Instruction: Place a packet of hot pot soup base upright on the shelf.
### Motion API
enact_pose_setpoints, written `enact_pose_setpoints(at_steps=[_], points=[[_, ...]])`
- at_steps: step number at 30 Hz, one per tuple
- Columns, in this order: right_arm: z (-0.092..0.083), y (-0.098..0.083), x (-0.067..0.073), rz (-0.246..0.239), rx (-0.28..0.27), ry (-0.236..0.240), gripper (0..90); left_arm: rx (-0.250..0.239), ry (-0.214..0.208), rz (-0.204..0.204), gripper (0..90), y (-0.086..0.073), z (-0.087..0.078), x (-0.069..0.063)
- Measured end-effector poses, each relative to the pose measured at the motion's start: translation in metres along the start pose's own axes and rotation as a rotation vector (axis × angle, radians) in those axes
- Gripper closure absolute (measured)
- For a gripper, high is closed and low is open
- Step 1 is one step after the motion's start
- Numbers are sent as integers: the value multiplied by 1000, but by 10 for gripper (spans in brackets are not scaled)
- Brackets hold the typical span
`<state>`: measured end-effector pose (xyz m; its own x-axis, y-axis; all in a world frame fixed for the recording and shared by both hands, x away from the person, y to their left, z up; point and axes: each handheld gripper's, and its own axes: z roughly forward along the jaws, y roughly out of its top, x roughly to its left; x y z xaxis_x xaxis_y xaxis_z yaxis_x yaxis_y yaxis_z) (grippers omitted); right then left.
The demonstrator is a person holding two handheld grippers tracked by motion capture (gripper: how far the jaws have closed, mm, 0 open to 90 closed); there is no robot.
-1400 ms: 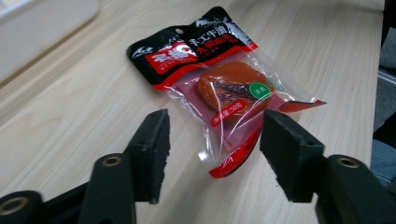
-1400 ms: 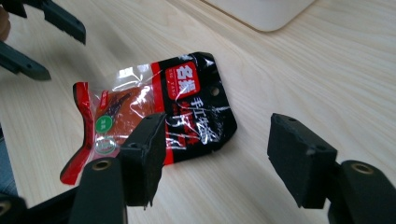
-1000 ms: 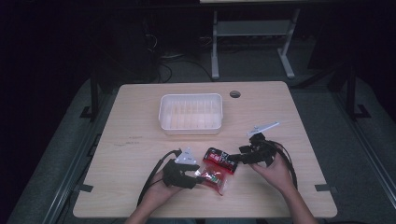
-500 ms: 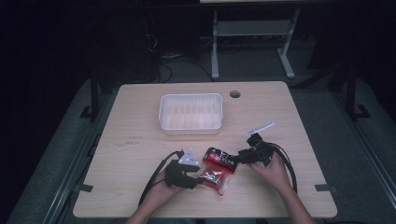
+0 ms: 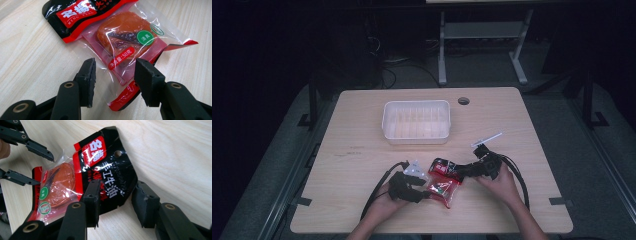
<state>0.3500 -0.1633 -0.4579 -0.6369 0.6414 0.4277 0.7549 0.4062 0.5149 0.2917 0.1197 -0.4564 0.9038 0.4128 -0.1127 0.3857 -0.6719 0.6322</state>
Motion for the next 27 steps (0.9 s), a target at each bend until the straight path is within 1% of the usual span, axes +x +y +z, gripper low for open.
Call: enact_pose_setpoints(at_steps=[5,7,9,13,15,19,21,22,24,27], points=[[1,0,-1,23,-12,22,594,6,1,2,515,0,0,-1],[2,0,-1,25,-10,25,596,6,2,4,515,0,1,-1],[3,1,-2,42,-15,41,607,4,3,10,518,0,1,-1],[5,1,-3,50,-14,41,623,4,1,12,520,0,1,-1],[8,1,-2,54,-4,26,655,2,1,12,523,1,2,-1],[10,2,-3,66,-7,33,709,1,-1,12,522,1,2,-1],[8,1,-4,72,-11,38,774,0,0,13,522,1,2,-1],[7,1,-4,71,-15,40,828,0,0,12,521,1,2,-1],[6,0,-4,76,-24,53,849,-1,2,11,518,0,2,-2],[5,0,-4,74,-28,55,871,-3,3,14,513,0,1,-1]])
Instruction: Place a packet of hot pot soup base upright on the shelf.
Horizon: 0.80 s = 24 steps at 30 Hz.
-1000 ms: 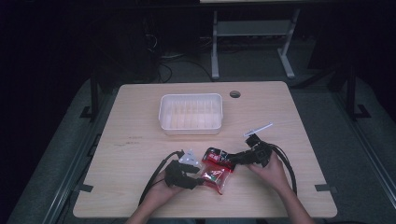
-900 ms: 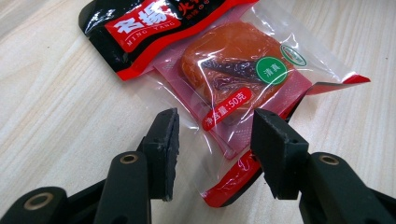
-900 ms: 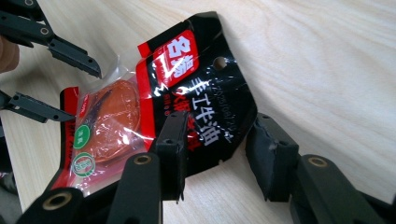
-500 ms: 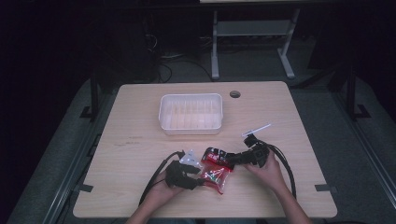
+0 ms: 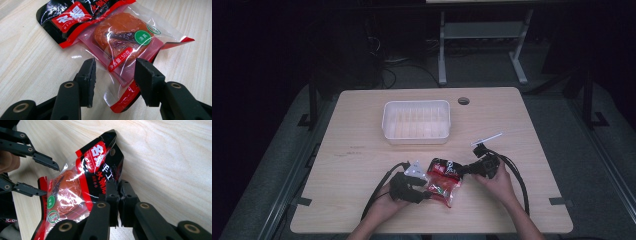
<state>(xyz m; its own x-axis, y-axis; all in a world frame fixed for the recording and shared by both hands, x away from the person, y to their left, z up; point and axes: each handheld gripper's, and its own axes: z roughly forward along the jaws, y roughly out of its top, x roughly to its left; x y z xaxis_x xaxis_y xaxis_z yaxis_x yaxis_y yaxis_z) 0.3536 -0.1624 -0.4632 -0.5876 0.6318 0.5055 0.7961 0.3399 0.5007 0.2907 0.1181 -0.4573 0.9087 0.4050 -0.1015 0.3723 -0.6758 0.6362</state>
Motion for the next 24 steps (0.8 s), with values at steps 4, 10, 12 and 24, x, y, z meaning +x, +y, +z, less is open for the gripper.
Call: enact_pose_setpoints(at_steps=[4,10,12,24], points=[[-3,0,0,3,-13,24,890,-6,14,3,507,0,-2,-1],[-11,1,5,-2,-36,41,894,-37,29,18,477,1,-8,-3],[-14,1,8,-3,-48,46,894,-43,30,14,466,1,-9,-4],[-41,-1,24,-7,-122,66,896,-60,61,13,429,-7,-24,-7]])
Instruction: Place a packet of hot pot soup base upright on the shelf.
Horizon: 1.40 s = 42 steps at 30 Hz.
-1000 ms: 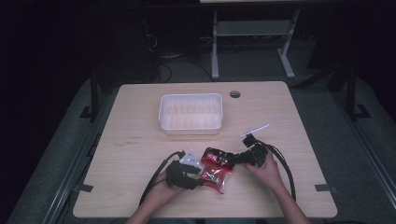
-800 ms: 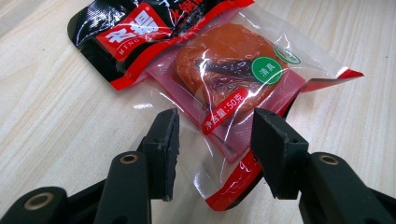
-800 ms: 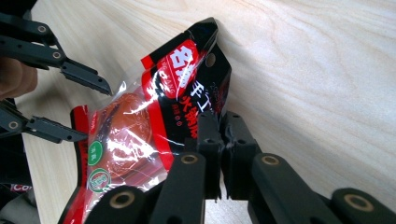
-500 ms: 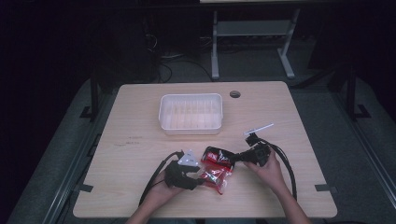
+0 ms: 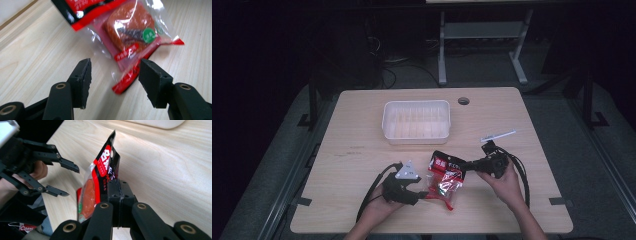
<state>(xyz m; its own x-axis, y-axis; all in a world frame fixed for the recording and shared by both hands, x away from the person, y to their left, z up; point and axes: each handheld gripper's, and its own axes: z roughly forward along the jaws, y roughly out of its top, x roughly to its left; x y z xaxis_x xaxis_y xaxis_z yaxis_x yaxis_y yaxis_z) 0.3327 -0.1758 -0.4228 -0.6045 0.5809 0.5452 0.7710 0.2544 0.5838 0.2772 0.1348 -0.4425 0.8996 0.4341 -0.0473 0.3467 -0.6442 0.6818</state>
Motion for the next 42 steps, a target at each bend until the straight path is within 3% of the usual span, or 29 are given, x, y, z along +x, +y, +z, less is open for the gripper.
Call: enact_pose_setpoints(at_steps=[9,14,17,24,27,36,42], points=[[-17,1,13,17,-30,10,897,-9,25,-4,397,-6,-16,-1],[-25,8,27,-10,-38,9,897,-13,43,-3,390,-13,-27,-3],[-29,13,37,-14,-43,50,898,-6,57,1,390,-19,-33,-3],[-37,32,56,-31,-60,26,899,-29,79,-30,388,-31,-44,1],[-41,40,58,-21,-77,7,899,-44,85,-36,383,-32,-48,3],[-49,70,65,6,-132,25,899,-55,102,-45,374,-34,-49,6],[-47,91,70,-9,-149,-8,898,-49,107,-47,369,-36,-48,7]])
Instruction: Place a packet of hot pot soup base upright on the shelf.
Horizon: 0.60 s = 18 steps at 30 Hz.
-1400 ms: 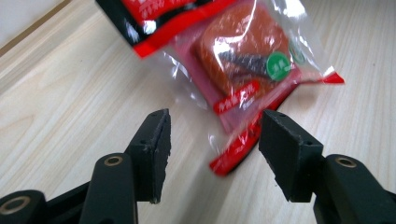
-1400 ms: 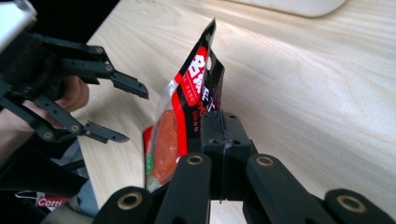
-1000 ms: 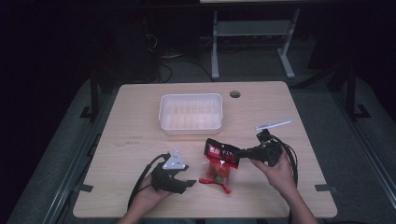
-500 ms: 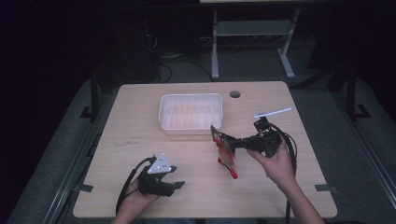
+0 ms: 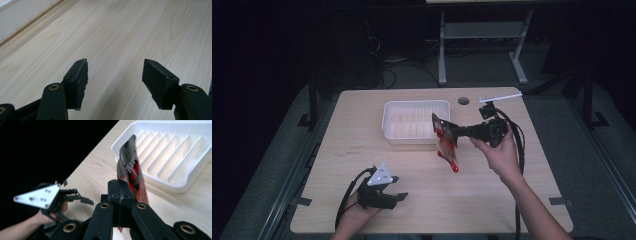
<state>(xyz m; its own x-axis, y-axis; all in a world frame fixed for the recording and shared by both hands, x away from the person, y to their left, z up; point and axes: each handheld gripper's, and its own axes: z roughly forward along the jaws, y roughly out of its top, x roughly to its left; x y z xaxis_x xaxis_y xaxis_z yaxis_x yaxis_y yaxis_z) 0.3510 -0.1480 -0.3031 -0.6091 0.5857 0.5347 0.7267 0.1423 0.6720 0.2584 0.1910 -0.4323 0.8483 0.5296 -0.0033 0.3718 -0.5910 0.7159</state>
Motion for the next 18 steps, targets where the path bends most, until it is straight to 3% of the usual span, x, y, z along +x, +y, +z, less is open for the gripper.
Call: enact_pose_setpoints(at_steps=[10,18], points=[[12,35,-4,24,-53,-27,899,0,9,7,366,0,0,-1],[28,58,-8,21,-76,-95,898,-4,12,6,366,-1,0,1]])
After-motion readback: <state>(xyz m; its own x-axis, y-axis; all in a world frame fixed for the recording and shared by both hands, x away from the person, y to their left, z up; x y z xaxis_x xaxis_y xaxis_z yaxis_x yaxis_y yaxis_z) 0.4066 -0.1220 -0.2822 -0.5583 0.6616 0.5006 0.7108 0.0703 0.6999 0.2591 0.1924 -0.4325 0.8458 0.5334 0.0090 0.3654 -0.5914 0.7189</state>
